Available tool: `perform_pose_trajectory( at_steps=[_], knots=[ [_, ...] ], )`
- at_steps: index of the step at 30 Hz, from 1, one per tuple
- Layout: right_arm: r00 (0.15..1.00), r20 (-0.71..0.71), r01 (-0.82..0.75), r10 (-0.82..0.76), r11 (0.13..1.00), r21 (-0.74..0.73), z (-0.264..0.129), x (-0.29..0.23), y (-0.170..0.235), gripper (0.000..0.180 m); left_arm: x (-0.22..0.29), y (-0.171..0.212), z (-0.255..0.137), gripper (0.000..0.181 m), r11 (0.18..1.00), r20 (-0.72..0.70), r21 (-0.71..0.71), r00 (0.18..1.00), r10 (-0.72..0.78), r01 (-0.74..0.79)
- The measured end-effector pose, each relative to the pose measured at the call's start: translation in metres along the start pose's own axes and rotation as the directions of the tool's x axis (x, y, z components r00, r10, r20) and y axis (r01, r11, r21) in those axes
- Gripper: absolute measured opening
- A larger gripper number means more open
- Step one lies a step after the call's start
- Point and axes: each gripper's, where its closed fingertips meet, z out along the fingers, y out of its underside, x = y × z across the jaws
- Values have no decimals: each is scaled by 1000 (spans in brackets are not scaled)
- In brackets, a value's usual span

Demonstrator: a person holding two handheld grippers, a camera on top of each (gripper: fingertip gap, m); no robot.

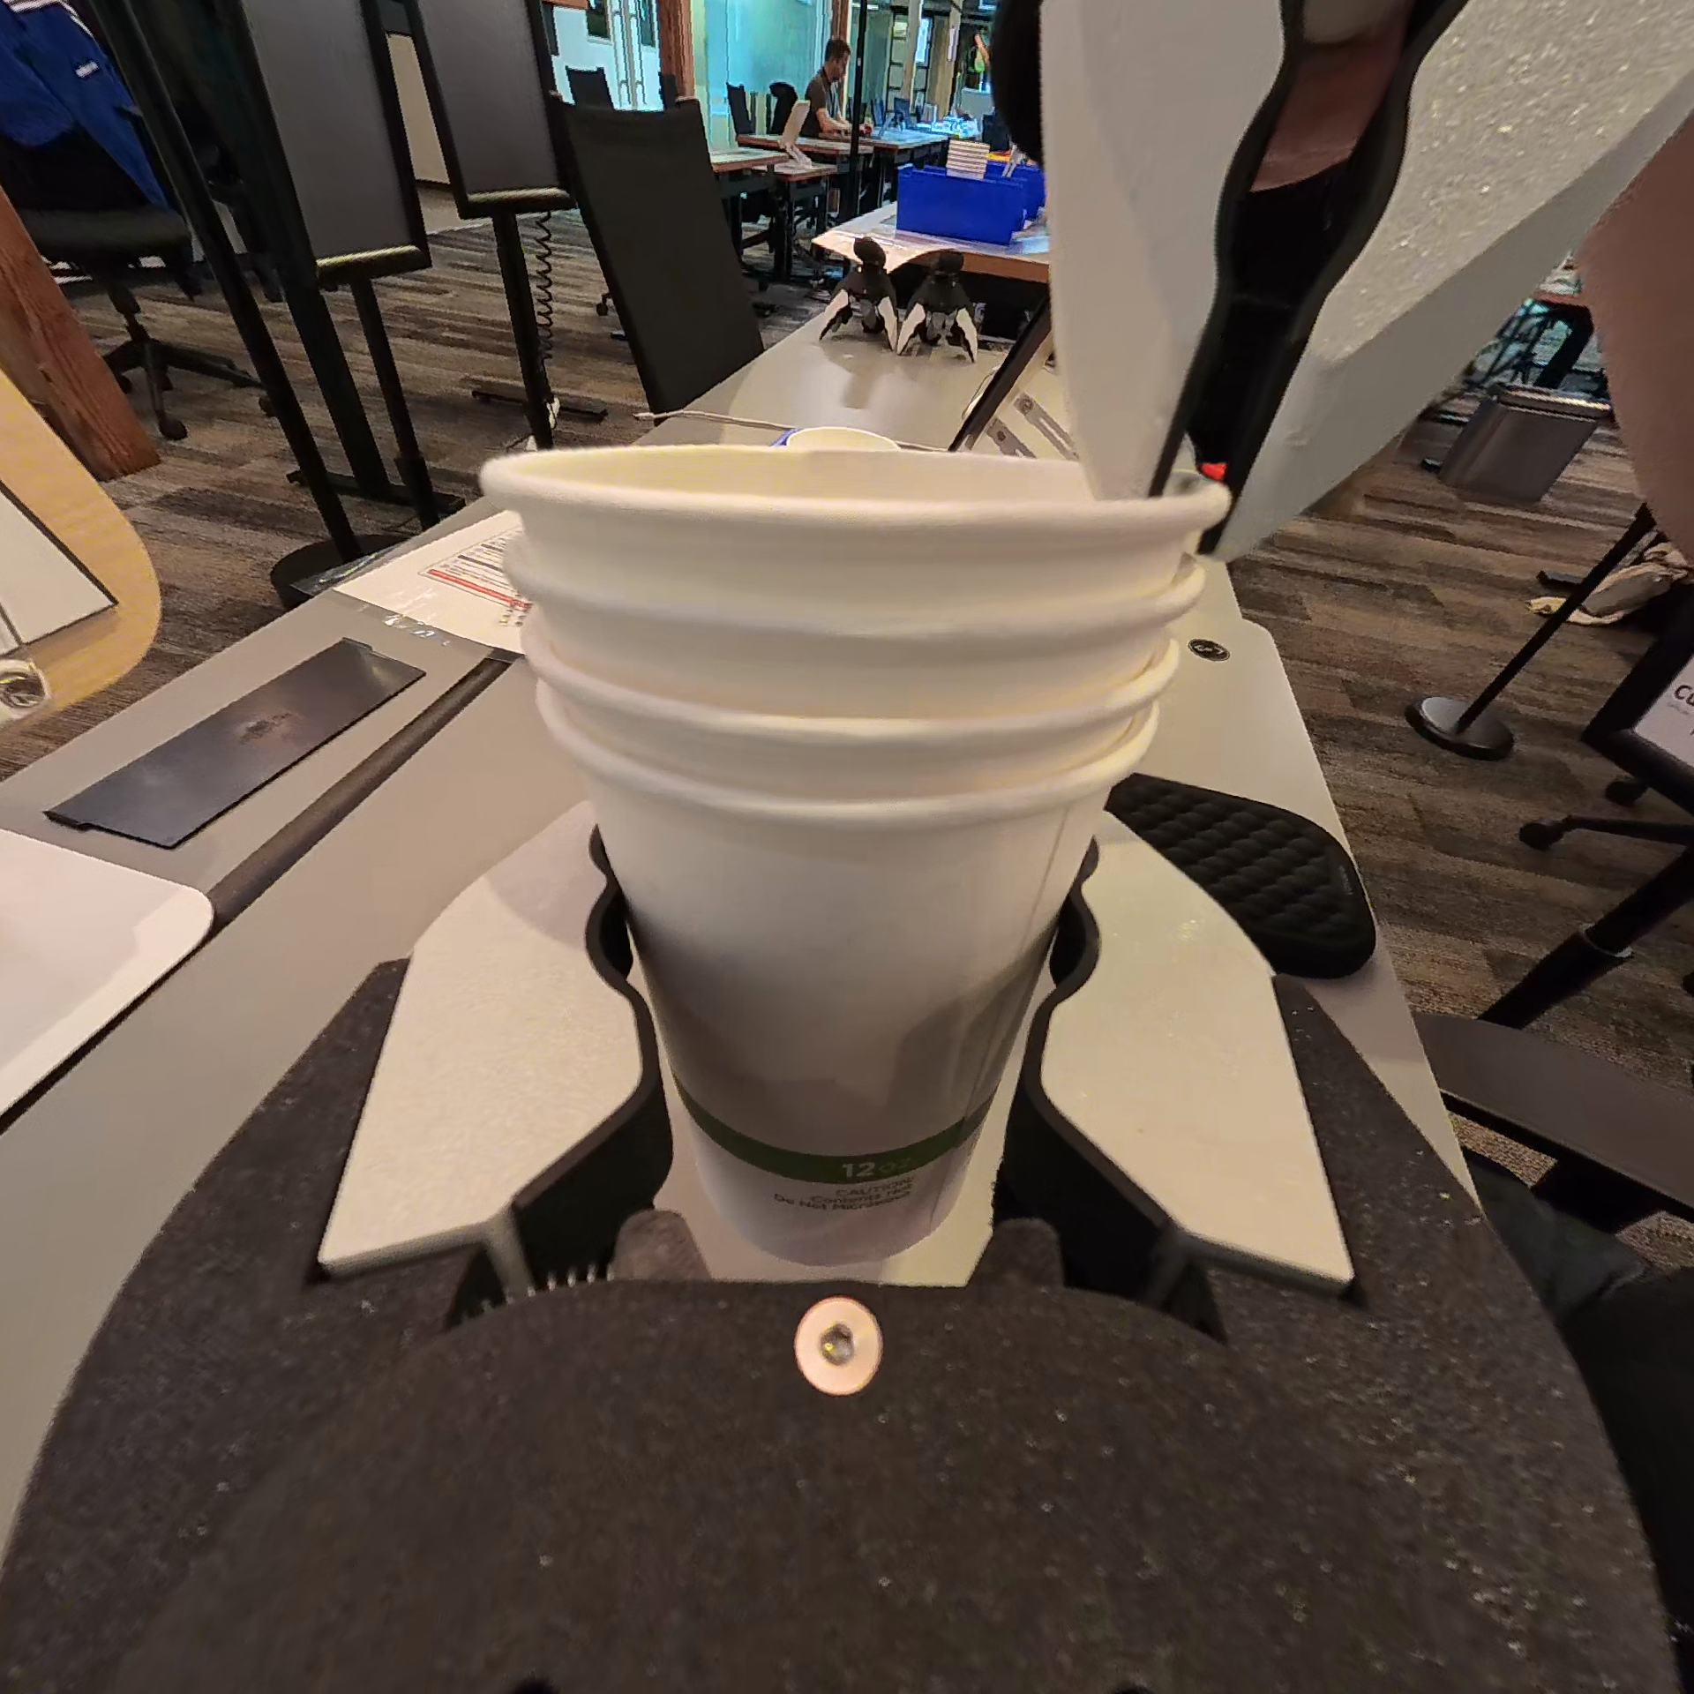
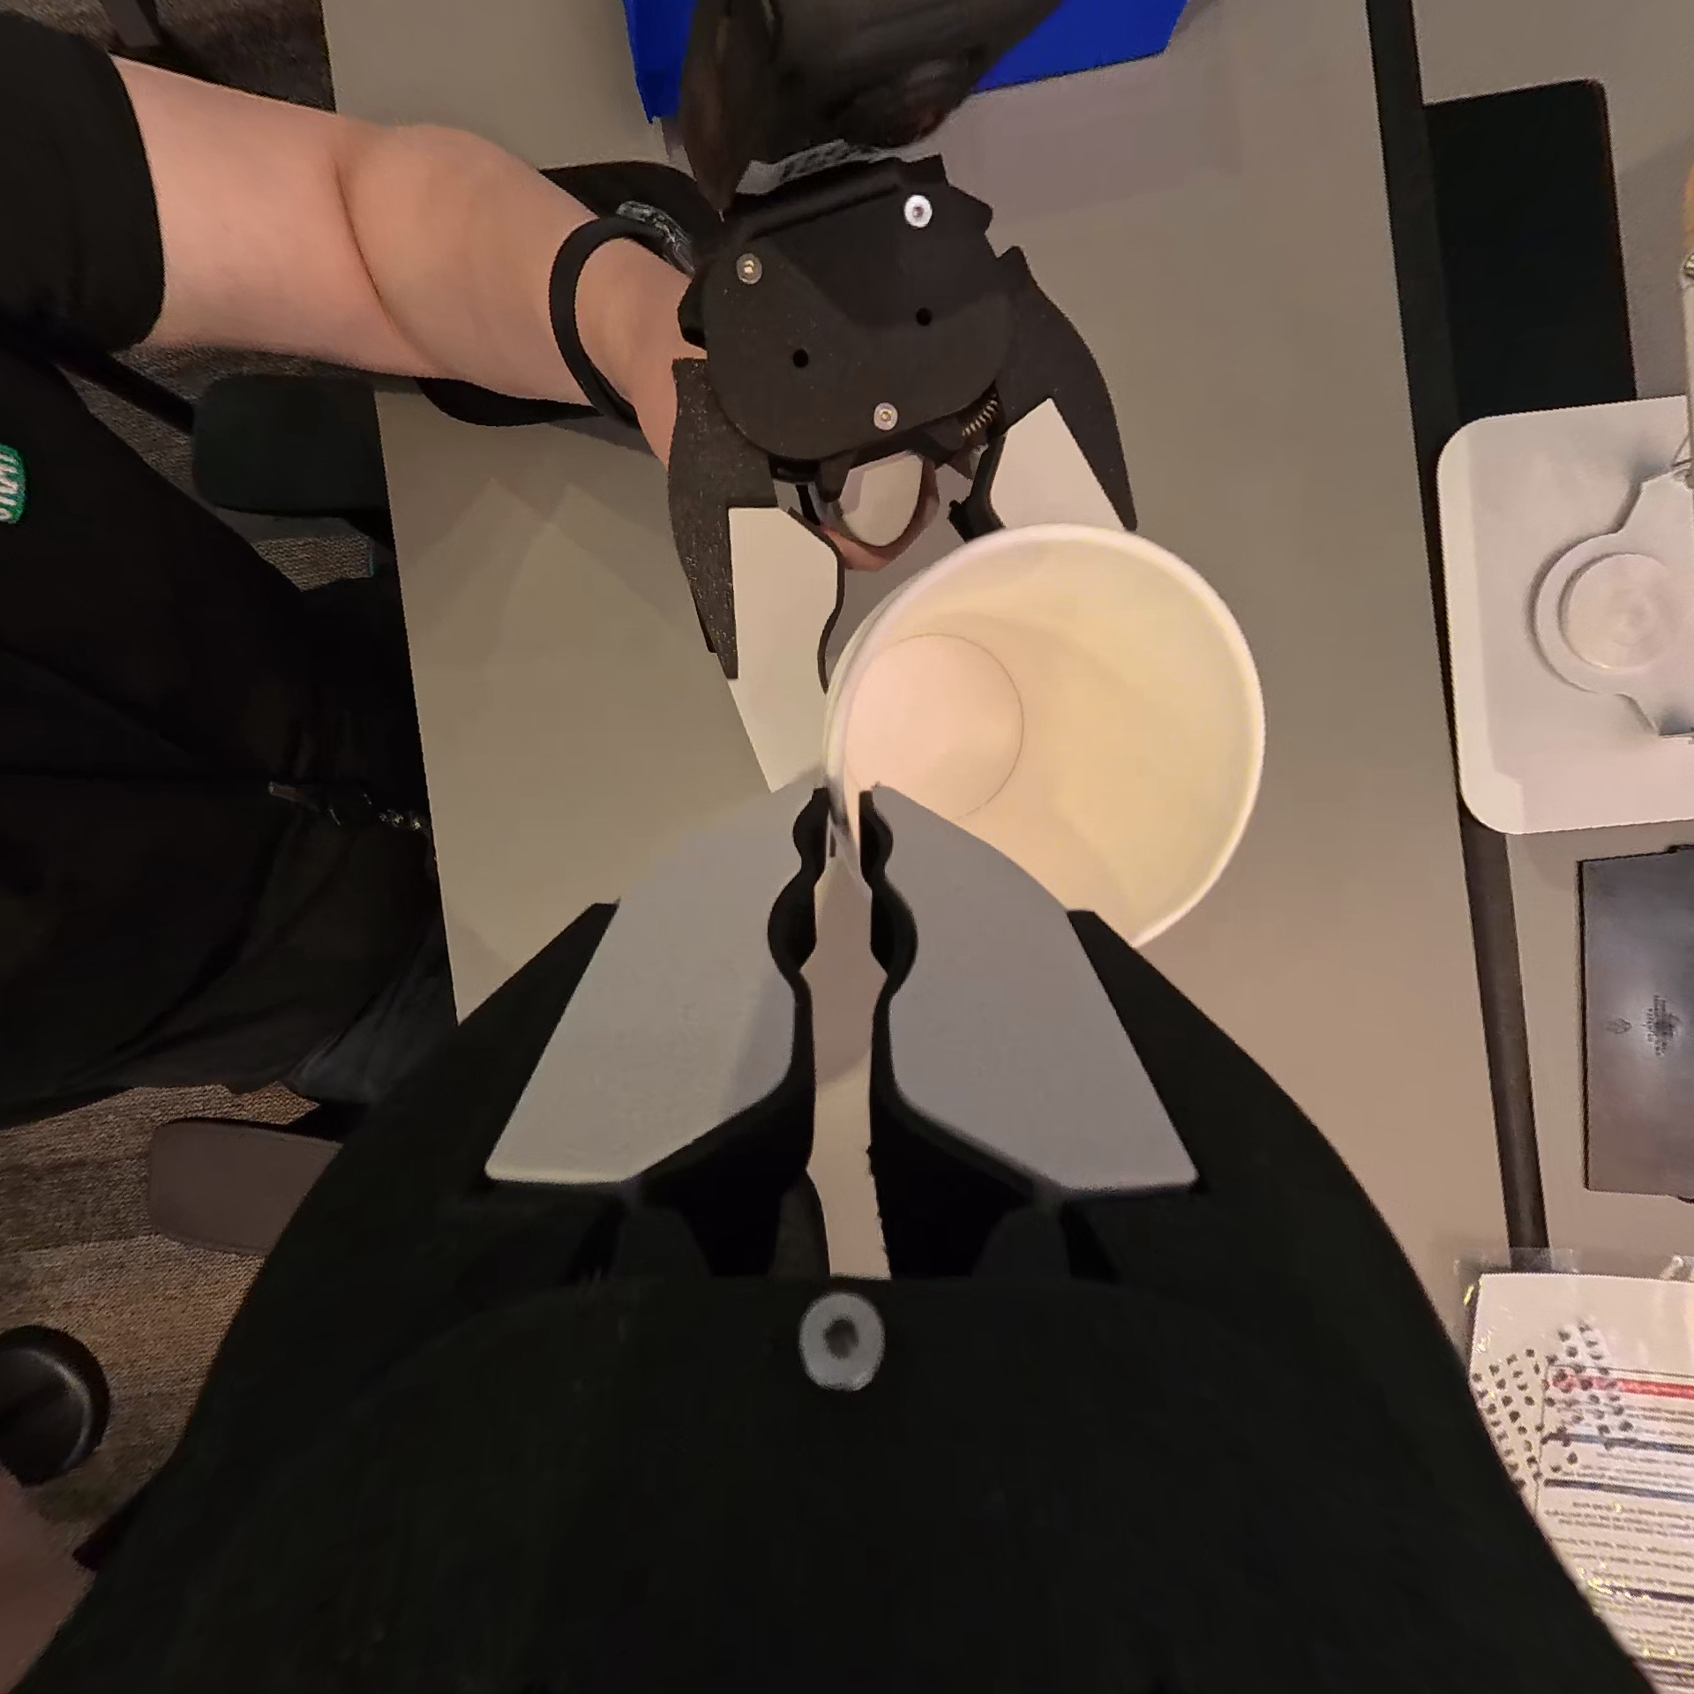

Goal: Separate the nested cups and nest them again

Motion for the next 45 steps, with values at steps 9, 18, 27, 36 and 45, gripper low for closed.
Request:
perform_pose_trajectory(
  at_steps=[9, 18, 27, 36, 45],
  knots=[
    [1000, 4, 26, -26, 1000, 15, -5, -8, -4, 3, 8, -4, 0, 91, 1000, -15, 7, 1000, 9, -9],
    [998, -45, 38, -38, 999, 18, -18, -9, -10, 3, 13, -4, 4, 91, 1000, -32, 19, 999, -14, 14],
    [992, -109, 69, -67, 997, 23, -30, -2, -20, 3, 12, -10, -1, 91, 998, -45, 53, 998, -37, 39],
    [984, -151, 98, -93, 995, 22, -38, 1, -31, 3, 4, -12, -5, 91, 997, -25, 60, 999, -44, 45],
    [960, -273, 92, -68, 993, 77, -87, 5, -28, 3, 1, 1, 5, 91, 998, -29, 20, 998, -55, 55]
  ],
)
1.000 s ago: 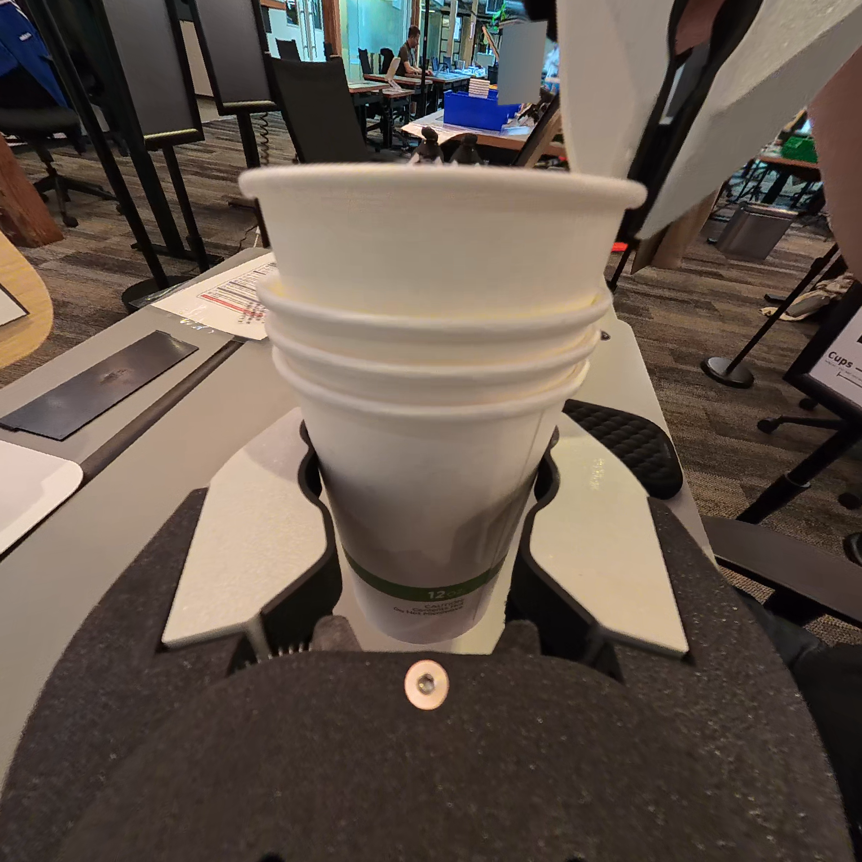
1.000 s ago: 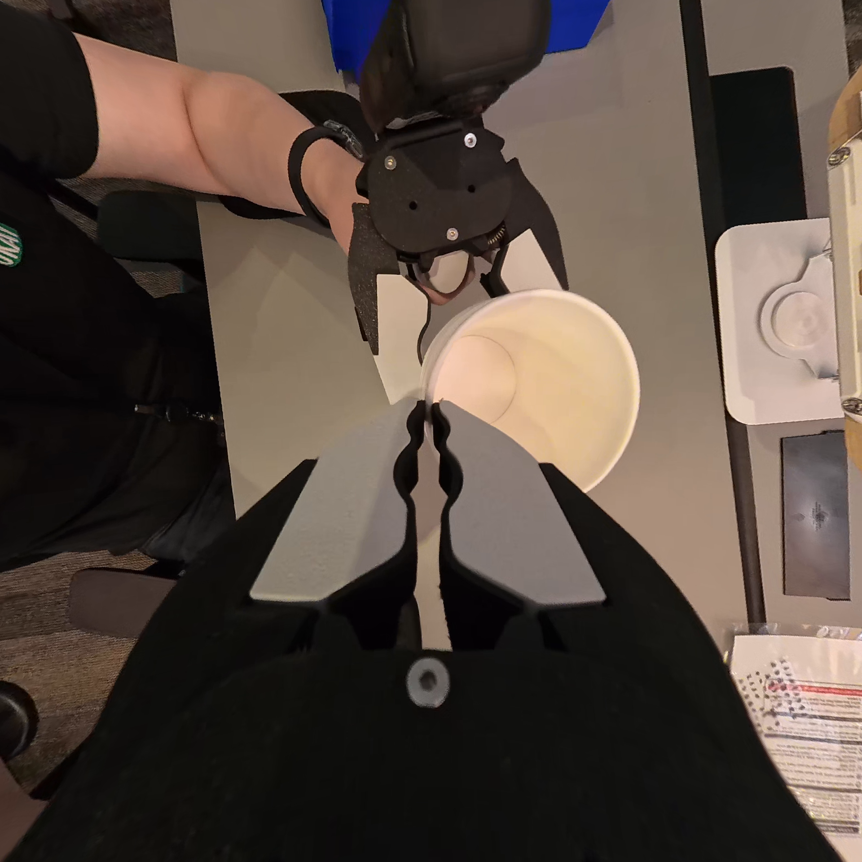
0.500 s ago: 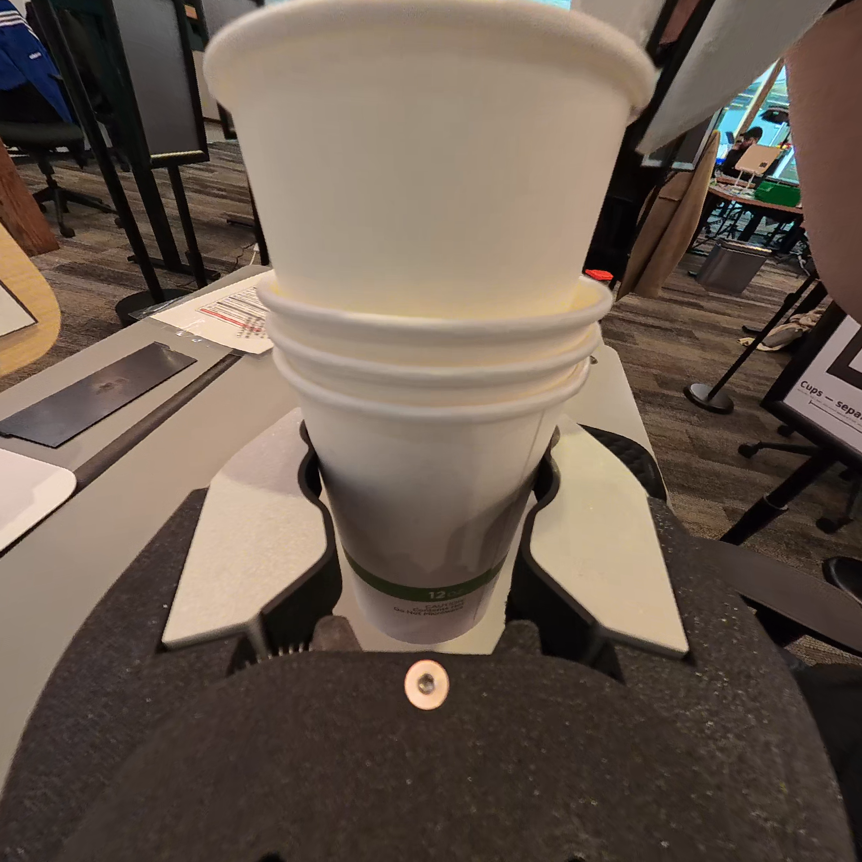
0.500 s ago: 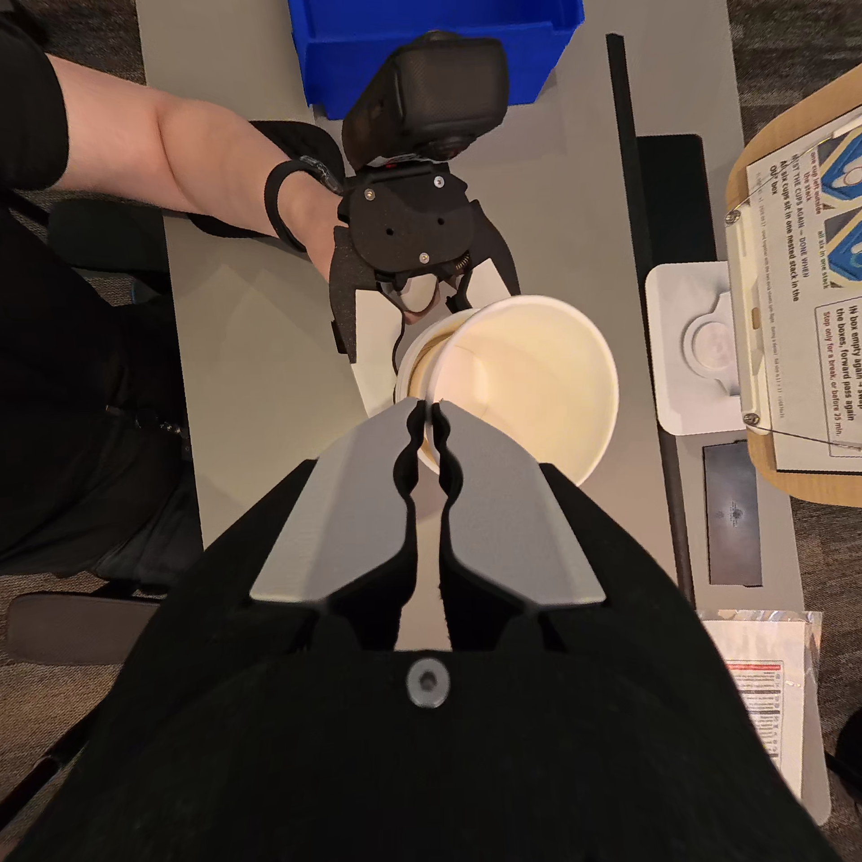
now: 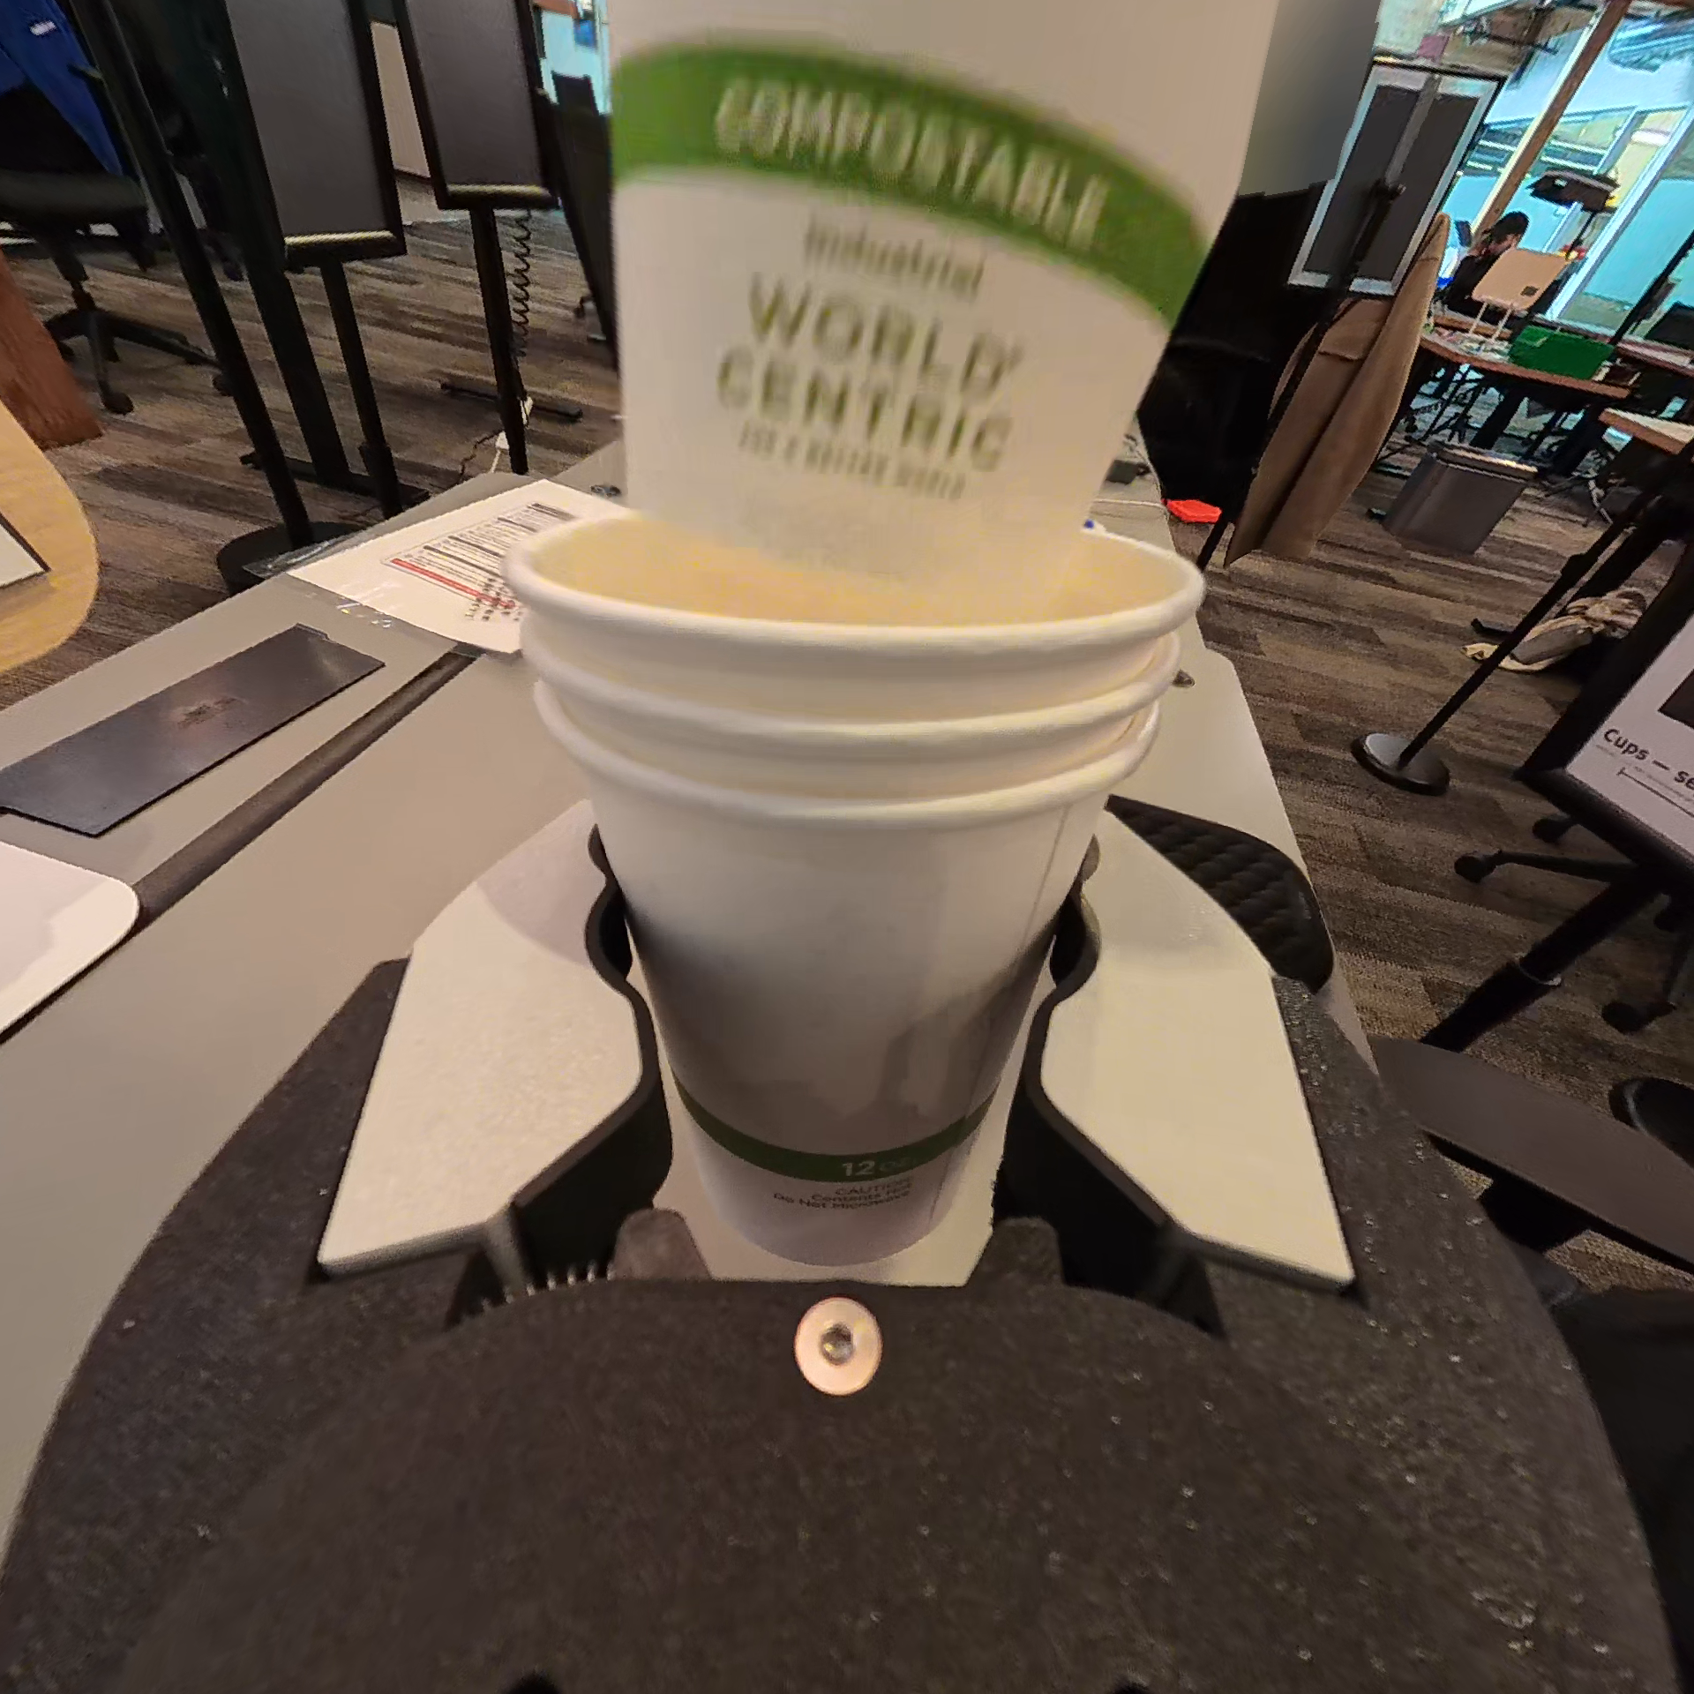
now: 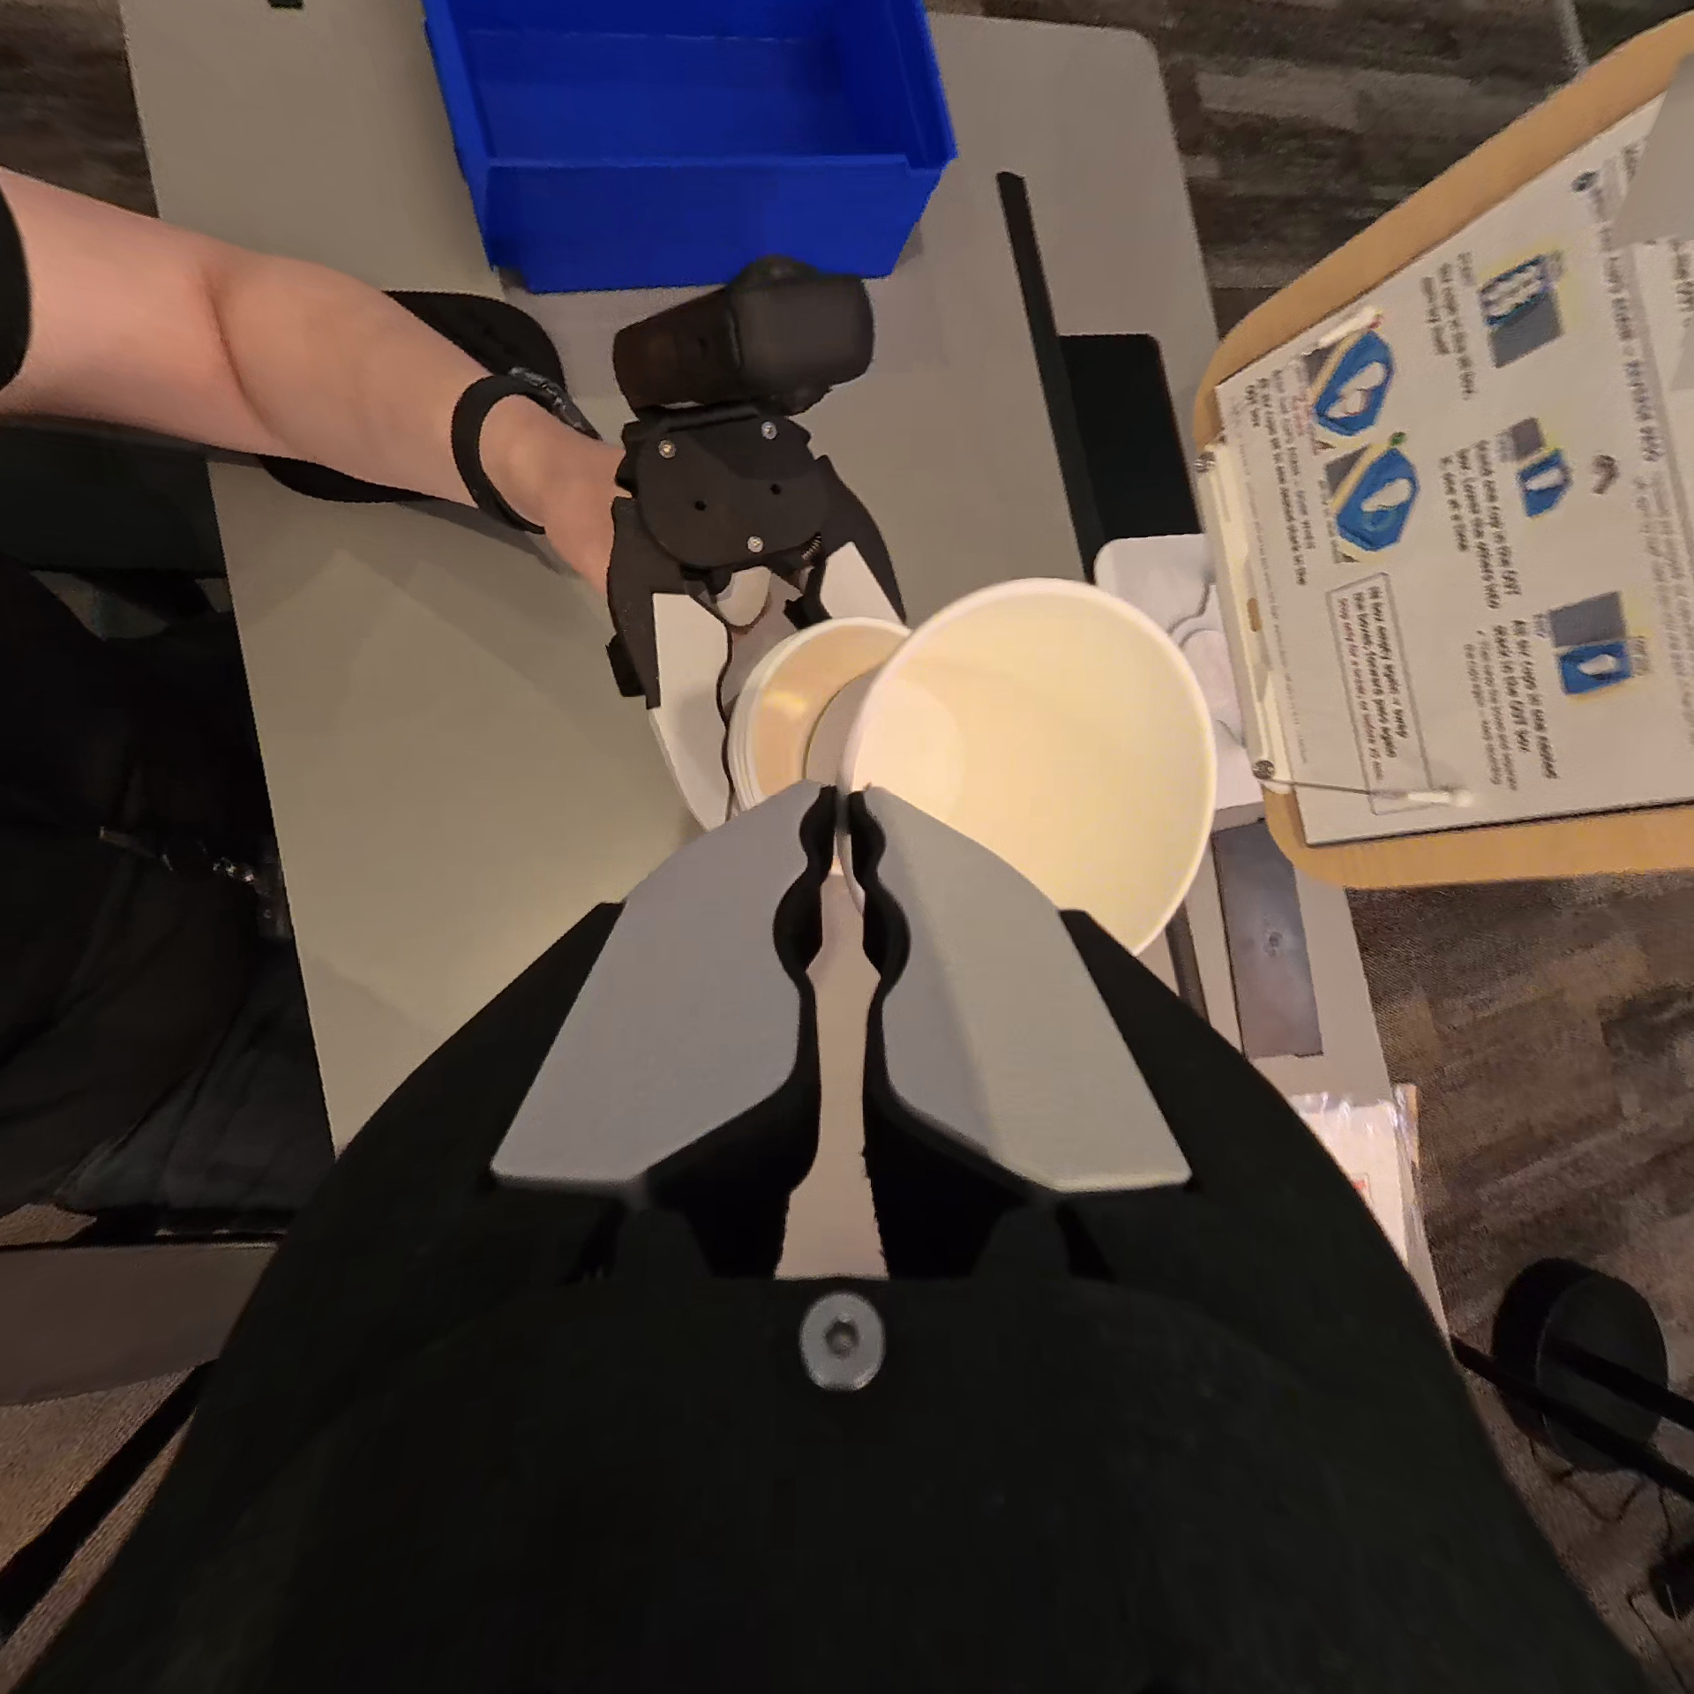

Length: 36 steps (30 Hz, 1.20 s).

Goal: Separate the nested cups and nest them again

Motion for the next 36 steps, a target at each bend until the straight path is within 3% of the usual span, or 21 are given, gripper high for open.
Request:
perform_pose_trajectory(
  at_steps=[4, 7, 13, 17, 22, 27, 36],
  knots=[
    [995, -87, -47, 48, 999, 8, -37, 11, 23, 3, -2, 7, 4, 92, 1000, 3, -20, 1000, -4, 4],
    [974, -176, -147, 140, 989, -26, -67, 26, 68, 2, -6, 9, 5, 91, 1000, 17, -28, 1000, -2, 3],
    [818, -420, -501, 393, 846, -182, -108, 65, 235, 2, -9, 6, 2, 91, 1000, 24, -22, 1000, -1, 1],
    [702, -504, -662, 503, 721, -203, -109, 72, 329, 2, -10, 3, -1, 91, 1000, 31, -17, 1000, 3, -3],
    [590, -570, -776, 572, 597, -204, -96, 72, 415, 2, -14, 2, -3, 91, 1000, 38, -12, 999, -1, 1],
    [560, -577, -806, 594, 553, -212, -72, 68, 459, 3, -16, 3, -3, 91, 1000, 40, -13, 999, -2, 3],
    [564, -596, -807, 572, 536, -249, -55, 67, 487, 3, -16, 5, -2, 91, 1000, 39, -22, 999, -4, 4]
  ],
)
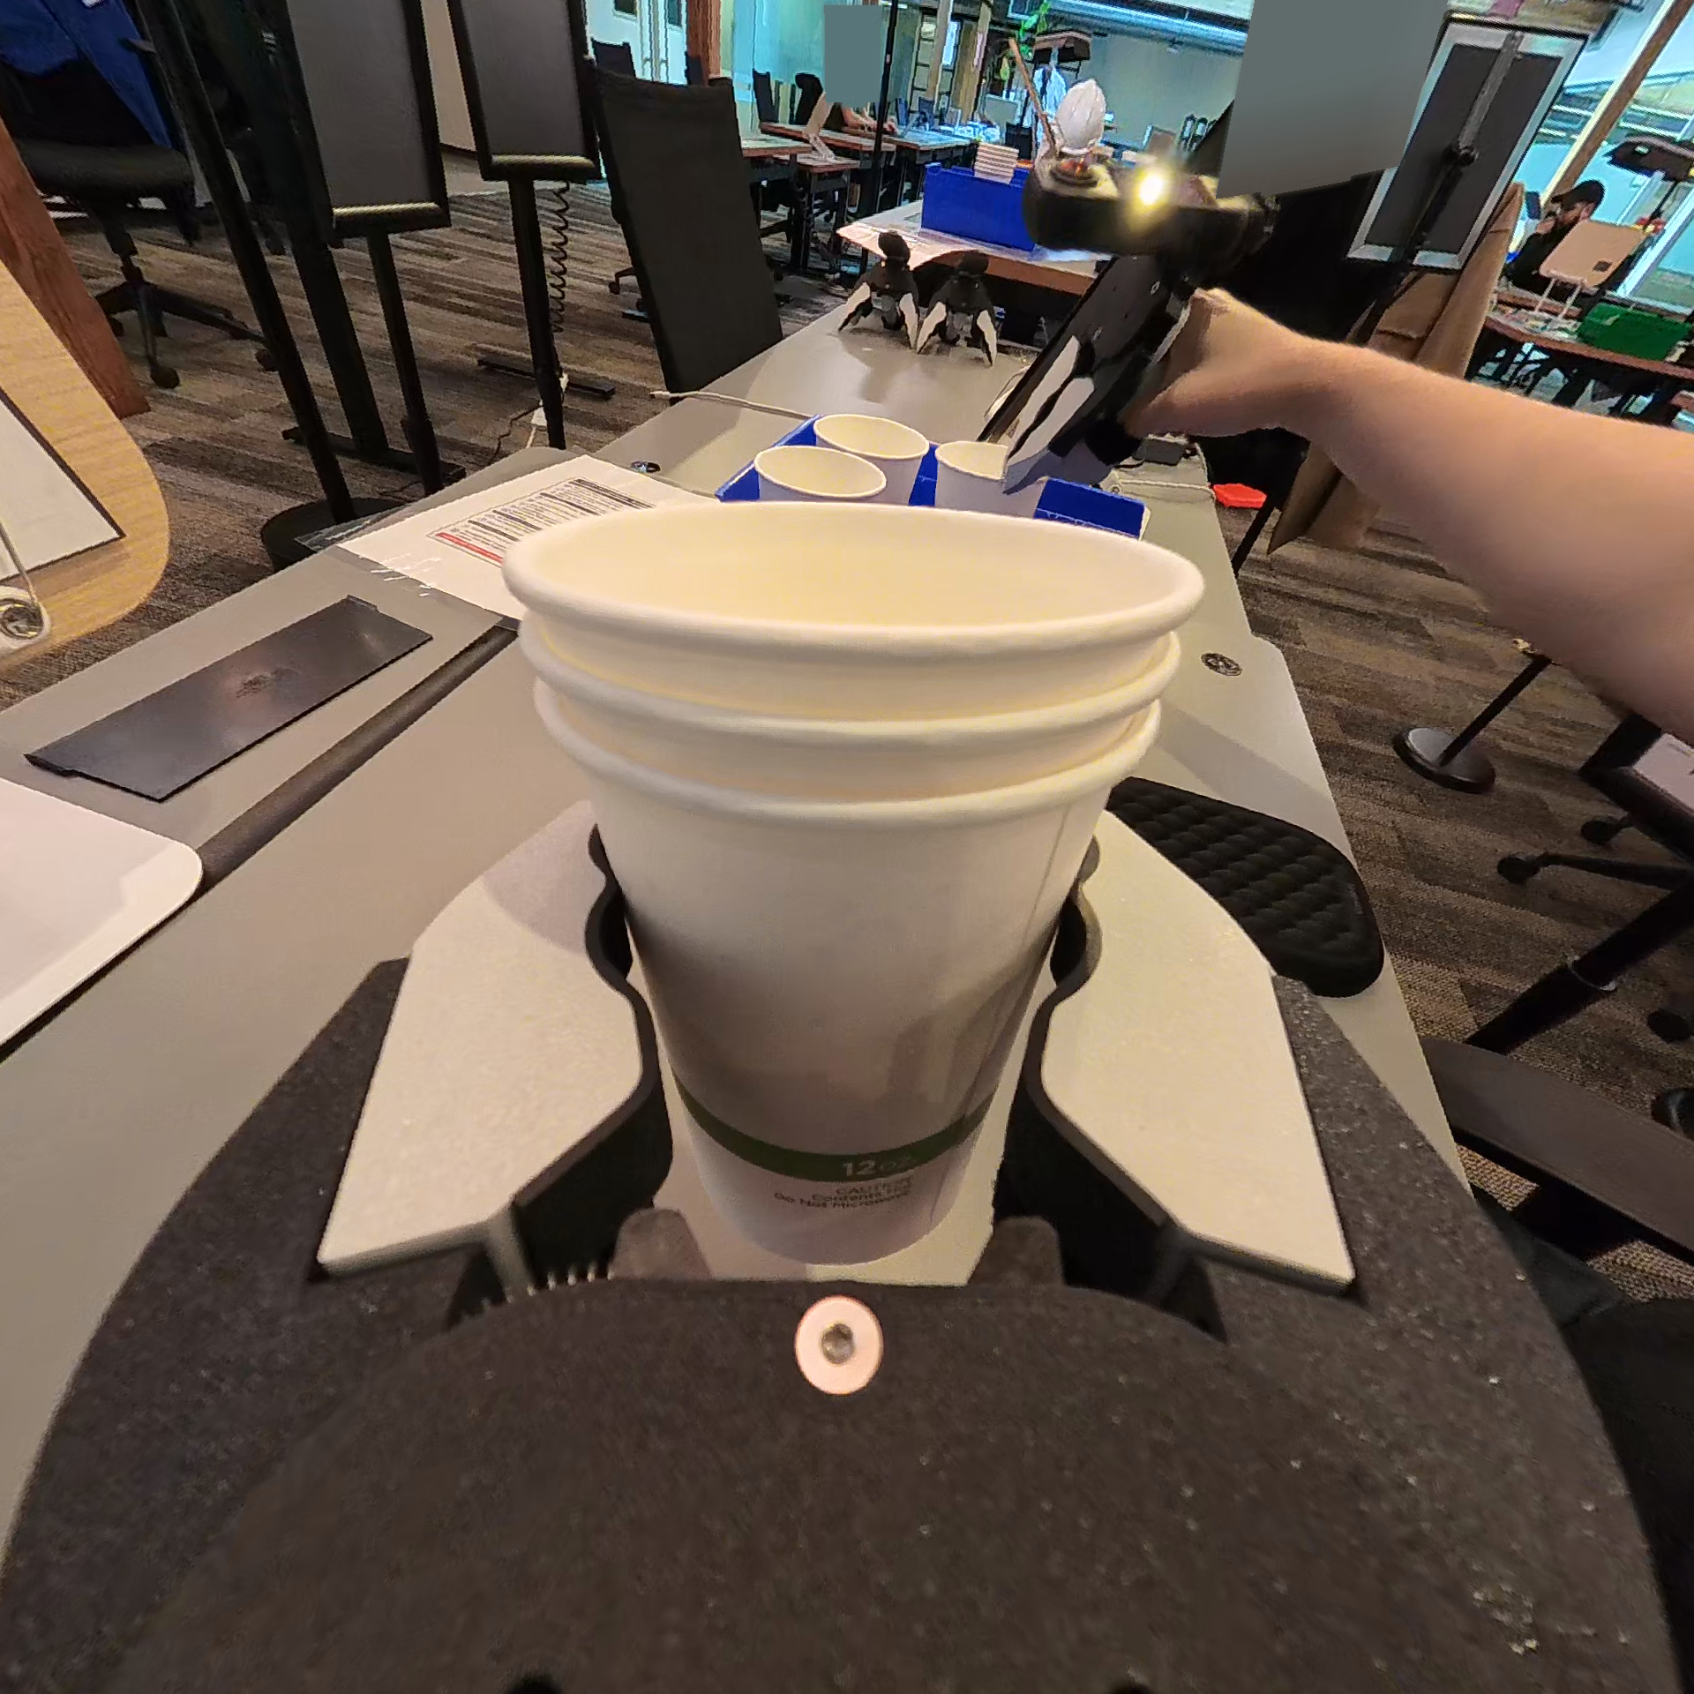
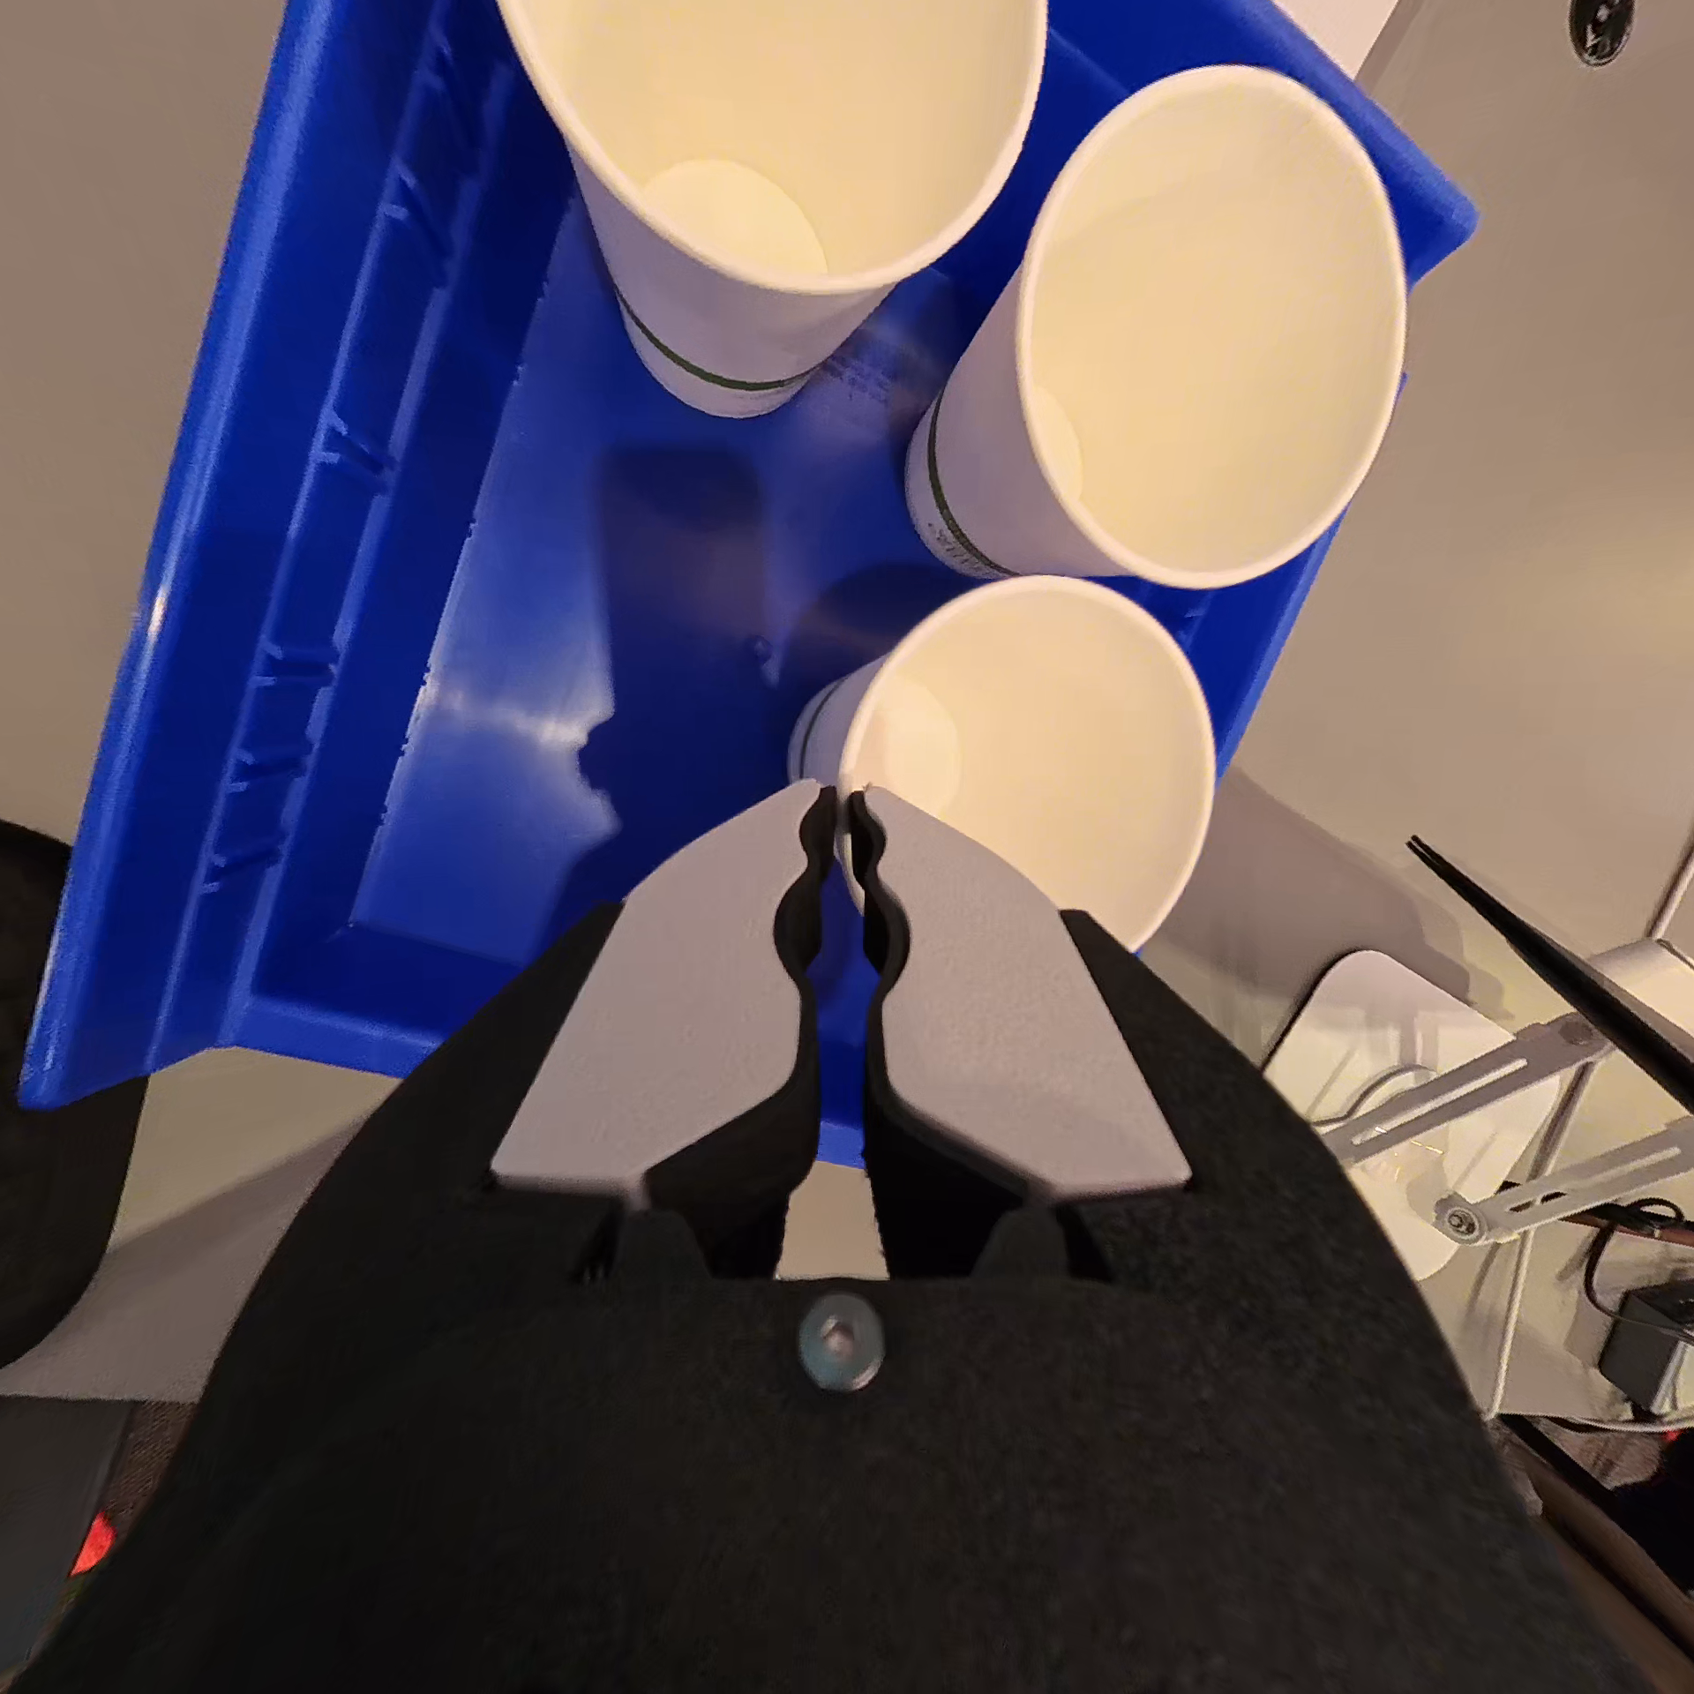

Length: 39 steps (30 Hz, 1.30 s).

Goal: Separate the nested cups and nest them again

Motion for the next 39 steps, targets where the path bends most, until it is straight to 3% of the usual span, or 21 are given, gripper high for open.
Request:
perform_pose_trajectory(
  at_steps=[10, 13, 17, 20, 21, 23, 26, 28, 33, 39],
  knots=[
    [1000, -10, -13, 13, 1000, 11, 8, 3, 0, 3, 1, 0, 0, 91, 1000, -4, -2, 1000, 2, -2],
    [1000, -26, -13, 13, 1000, 12, 3, 4, -1, 22, 2, -1, -1, 91, 1000, -8, 1, 1000, 1, -1],
    [997, -64, 47, -39, 990, 134, -37, -5, -36, 22, 5, -1, 1, 91, 1000, -14, 0, 1000, 3, -3],
    [987, 16, 145, -159, 935, 324, -92, -62, -96, 21, 7, 5, 6, 92, 1000, -19, -16, 1000, 2, -2],
    [964, 111, 180, -241, 901, 394, -112, -102, -116, 21, 7, 7, 8, 92, 1000, -22, -22, 1000, -1, 1],
    [835, 286, 273, -471, 805, 528, -152, -195, -144, 21, 8, 11, 11, 91, 999, -27, -34, 1000, -5, 4],
    [626, 308, 436, -716, 649, 623, -187, -299, -159, 16, 12, 15, 15, 91, 999, -40, -46, 999, -8, 6],
    [539, 274, 510, -796, 568, 647, -194, -340, -166, 13, 14, 16, 16, 91, 999, -44, -51, 999, 0, -2],
    [447, 294, 584, -845, 525, 619, -185, -384, -177, 15, 19, 16, 16, 92, 998, -54, -55, 998, 14, -16],
    [433, 352, 599, -830, 557, 576, -171, -391, -181, 8, 23, 15, 16, 91, 998, -54, -58, 998, 31, -34]
  ],
)
